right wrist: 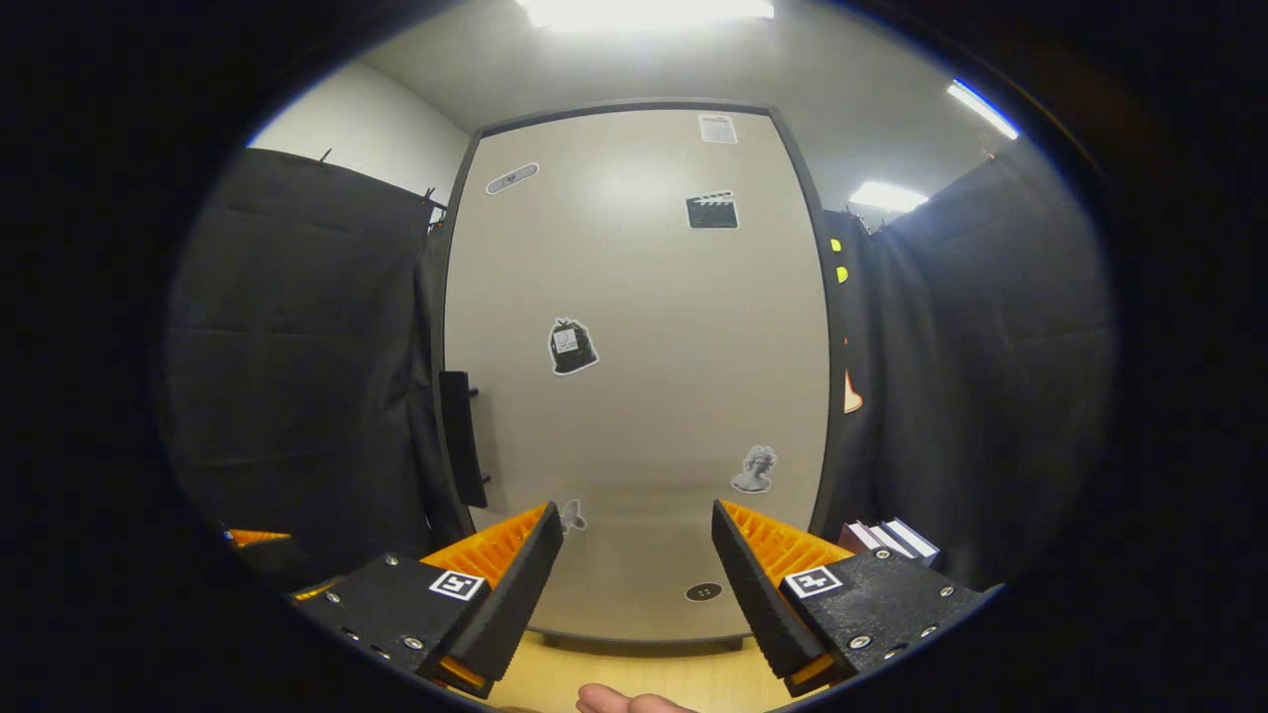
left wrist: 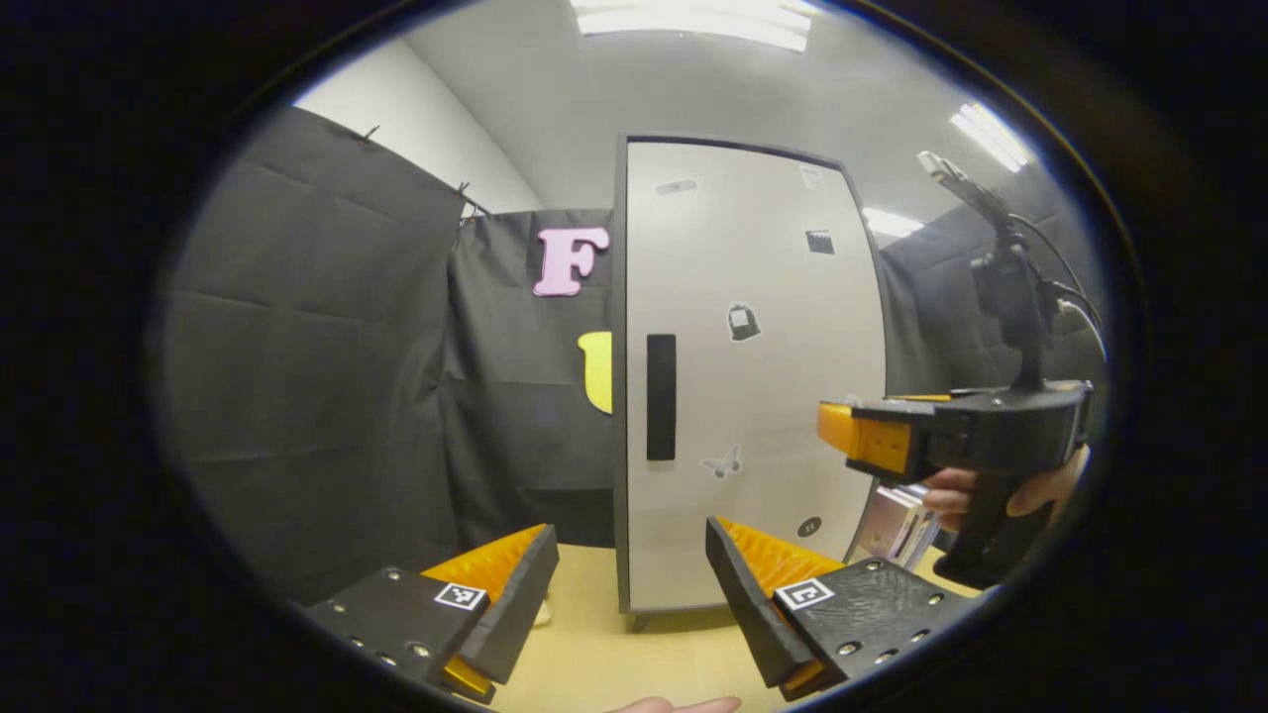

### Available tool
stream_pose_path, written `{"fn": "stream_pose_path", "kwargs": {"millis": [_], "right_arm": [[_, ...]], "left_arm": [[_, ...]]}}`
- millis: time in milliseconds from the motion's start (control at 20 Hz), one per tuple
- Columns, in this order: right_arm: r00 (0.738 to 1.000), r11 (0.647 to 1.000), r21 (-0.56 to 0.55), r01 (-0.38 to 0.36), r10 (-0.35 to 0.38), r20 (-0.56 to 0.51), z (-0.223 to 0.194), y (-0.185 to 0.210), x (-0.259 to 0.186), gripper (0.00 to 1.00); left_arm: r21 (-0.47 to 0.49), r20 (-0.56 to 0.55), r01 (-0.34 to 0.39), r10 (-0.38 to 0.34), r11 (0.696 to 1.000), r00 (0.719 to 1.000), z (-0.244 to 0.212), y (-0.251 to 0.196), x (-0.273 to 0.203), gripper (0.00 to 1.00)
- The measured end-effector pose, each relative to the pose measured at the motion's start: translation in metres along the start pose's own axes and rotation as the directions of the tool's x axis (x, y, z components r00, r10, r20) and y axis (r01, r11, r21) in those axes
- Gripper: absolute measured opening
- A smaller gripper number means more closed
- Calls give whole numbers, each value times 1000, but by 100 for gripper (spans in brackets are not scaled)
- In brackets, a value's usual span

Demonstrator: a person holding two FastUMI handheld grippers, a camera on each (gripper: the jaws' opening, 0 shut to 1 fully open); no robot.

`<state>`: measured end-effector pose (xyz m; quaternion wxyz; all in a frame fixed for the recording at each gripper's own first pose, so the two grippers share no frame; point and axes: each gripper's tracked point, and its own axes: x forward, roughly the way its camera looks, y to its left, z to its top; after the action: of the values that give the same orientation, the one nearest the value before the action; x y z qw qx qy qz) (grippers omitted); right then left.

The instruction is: Open the cabinet door with the right hand, grasp the bottle in the cabinet with the left hand and place it on the coaster, then close the cabinet door with the right hand.

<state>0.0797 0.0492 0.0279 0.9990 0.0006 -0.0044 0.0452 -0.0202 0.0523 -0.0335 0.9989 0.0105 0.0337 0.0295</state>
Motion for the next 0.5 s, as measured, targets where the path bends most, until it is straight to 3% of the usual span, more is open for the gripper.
{"fn": "stream_pose_path", "kwargs": {"millis": [250,500], "right_arm": [[997,997,-35,-69,69,22,9,47,29,94],[989,990,24,-142,143,-23,4,99,66,94]], "left_arm": [[37,16,-23,22,999,1000,9,20,-27,92],[40,-20,-53,54,998,998,-7,37,-64,90]]}}
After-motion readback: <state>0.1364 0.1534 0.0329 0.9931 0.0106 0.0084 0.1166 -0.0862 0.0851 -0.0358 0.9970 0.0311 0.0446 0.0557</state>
